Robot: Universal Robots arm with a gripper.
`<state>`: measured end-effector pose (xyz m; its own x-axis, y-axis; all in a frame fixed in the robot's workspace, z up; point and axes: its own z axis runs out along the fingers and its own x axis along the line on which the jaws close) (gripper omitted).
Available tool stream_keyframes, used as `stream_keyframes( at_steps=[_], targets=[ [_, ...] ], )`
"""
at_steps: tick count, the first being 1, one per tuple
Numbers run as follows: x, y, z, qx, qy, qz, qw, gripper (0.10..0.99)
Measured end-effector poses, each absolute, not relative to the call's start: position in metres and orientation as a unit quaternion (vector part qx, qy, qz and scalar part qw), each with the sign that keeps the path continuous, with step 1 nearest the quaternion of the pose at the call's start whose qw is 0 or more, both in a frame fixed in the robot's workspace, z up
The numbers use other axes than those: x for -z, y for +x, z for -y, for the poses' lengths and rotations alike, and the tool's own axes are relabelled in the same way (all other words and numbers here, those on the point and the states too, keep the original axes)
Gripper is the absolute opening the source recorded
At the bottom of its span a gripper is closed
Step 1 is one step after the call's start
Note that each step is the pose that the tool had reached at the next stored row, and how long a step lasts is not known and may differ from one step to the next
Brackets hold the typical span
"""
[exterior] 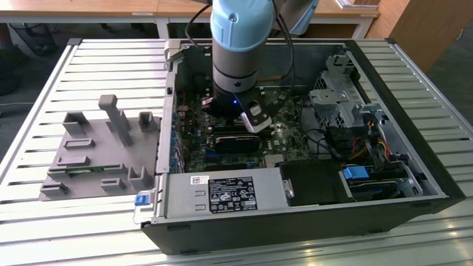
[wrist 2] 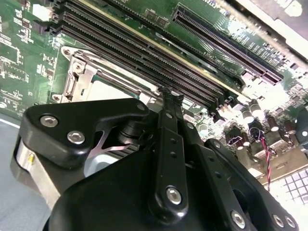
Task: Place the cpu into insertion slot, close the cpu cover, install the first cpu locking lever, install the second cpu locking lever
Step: 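Install the second cpu locking lever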
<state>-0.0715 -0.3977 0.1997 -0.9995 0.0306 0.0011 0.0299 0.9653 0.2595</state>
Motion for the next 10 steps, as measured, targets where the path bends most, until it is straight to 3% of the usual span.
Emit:
stream_keyframes(
  at_steps=[10],
  targets=[
    [-0.1961,-0.0732,0.3977,-0.138,0.015,-0.990,0.001,0.106]
  ],
)
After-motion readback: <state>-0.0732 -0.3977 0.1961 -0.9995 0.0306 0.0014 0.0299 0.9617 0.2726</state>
